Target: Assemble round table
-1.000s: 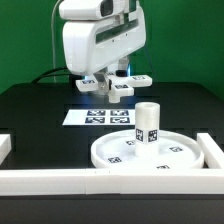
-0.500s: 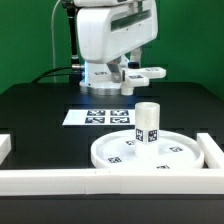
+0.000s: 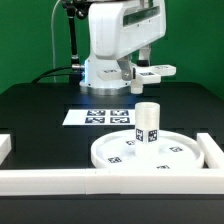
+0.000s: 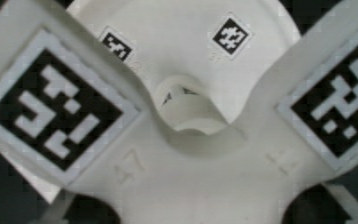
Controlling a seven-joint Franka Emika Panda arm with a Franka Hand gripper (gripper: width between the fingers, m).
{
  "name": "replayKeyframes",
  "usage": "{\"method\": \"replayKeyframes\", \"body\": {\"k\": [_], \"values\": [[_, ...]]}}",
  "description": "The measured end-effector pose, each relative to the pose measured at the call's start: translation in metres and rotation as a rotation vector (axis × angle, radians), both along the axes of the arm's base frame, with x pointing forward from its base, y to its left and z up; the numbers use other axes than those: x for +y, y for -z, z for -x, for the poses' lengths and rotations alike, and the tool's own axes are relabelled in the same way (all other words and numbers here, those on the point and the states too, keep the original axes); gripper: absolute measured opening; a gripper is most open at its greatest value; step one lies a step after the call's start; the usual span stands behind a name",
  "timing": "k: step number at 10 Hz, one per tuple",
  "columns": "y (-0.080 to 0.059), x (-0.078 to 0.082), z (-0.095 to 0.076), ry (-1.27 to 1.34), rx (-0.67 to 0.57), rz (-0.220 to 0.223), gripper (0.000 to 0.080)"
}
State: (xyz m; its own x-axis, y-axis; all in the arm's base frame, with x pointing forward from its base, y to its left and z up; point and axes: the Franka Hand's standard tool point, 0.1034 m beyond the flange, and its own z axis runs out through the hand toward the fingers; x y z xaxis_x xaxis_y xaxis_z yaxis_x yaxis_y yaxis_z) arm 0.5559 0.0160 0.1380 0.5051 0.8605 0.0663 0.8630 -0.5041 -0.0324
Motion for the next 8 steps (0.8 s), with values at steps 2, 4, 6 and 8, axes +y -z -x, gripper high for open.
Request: {"method": "replayKeyframes", "body": {"k": [2,4,6,8], "values": [[0.011,0.008,0.001,-0.007,0.006,-0.003,0.0449],[0.012,0.009,-0.002,0.001,0.004,-0.004,0.0449],[0.012,0.013,-0.001,0.003,0.005,-0.005,0.0449],[0.013,0.016,-0.003,-0.003,0.005,-0.006,0.0449]]}}
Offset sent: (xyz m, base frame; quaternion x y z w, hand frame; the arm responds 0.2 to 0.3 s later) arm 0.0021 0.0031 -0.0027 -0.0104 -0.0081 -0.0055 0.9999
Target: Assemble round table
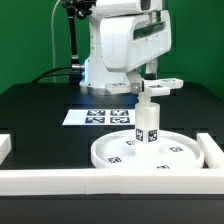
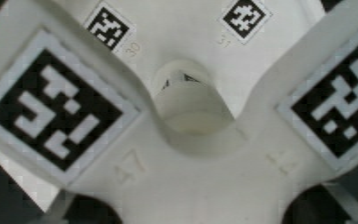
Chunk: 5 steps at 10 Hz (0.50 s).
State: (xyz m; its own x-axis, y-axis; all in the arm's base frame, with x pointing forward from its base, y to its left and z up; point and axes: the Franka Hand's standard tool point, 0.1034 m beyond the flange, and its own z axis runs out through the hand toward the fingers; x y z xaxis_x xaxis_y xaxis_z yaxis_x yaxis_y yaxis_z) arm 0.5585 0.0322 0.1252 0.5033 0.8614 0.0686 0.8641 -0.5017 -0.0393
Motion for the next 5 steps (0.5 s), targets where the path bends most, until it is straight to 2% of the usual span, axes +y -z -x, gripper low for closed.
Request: {"method": "replayKeyframes", "body": {"k": [2,5], "values": [[0.008,0.005,0.002,-0.02,0.012,0.007,0.0449],[0.016,0.005,0.005,-0.02,0.027,0.007,0.045]]}}
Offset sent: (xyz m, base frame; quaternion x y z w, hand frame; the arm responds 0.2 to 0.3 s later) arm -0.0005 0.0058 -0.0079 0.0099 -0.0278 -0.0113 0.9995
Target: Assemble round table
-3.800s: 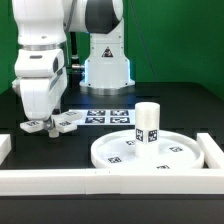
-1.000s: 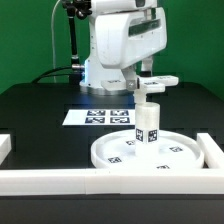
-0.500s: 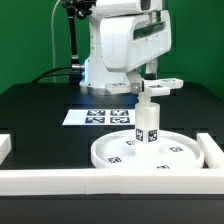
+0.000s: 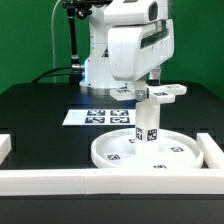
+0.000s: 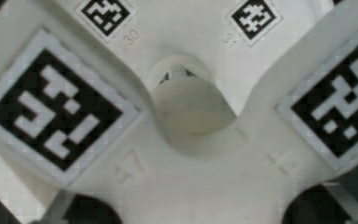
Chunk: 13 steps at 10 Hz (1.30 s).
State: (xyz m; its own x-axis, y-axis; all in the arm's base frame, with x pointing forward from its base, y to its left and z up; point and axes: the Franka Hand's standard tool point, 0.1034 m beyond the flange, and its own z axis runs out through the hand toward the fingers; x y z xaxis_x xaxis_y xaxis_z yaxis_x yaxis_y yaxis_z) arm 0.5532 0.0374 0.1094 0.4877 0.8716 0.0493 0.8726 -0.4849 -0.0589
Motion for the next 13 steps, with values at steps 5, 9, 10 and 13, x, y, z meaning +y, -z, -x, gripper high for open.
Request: {"method": "replayKeyframes", "body": {"k": [5,9,10,13], "values": [[0.0014,-0.0014,-0.0006,0.003,-0.001,0.0,0.045],[0.0014,-0.0015,-0.0006,0.003,-0.001,0.0,0.045],[0.0013,-0.0014,-0.0006,0.015,-0.001,0.0,0.045],[0.0016,-0.0014,-0.0003,0.086,0.005,-0.003,0.045]]}}
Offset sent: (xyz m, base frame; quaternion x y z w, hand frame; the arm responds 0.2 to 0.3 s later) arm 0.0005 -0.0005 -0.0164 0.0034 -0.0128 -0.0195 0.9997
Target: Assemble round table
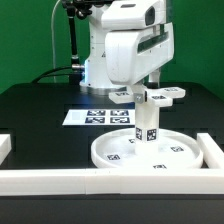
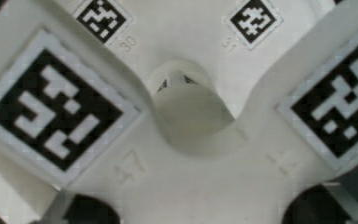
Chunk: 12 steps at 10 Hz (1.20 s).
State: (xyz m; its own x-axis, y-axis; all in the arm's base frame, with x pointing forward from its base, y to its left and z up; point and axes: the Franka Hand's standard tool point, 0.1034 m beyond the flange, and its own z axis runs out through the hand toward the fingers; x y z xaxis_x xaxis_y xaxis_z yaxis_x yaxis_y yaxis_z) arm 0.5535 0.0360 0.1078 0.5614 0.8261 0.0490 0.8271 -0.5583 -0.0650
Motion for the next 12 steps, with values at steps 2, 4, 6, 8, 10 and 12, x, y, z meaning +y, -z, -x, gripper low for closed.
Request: {"method": "replayKeyframes", "body": {"k": [2,4,6,8,10,12], "values": [[0.0004,0.0003,0.0004,0.236,0.018,0.0,0.045],[0.0007,0.0004,0.0001,0.463,0.03,-0.006,0.045],[0.0011,-0.0002,0.0005,0.7,0.054,-0.016,0.045],[0.0011,0.0005,0.0004,0.84,0.072,-0.027,0.045],[0.0011,0.0006,0.0004,0.962,0.086,-0.026,0.045],[0.0012,0.0008,0.0004,1.094,0.101,-0.024,0.045]]}}
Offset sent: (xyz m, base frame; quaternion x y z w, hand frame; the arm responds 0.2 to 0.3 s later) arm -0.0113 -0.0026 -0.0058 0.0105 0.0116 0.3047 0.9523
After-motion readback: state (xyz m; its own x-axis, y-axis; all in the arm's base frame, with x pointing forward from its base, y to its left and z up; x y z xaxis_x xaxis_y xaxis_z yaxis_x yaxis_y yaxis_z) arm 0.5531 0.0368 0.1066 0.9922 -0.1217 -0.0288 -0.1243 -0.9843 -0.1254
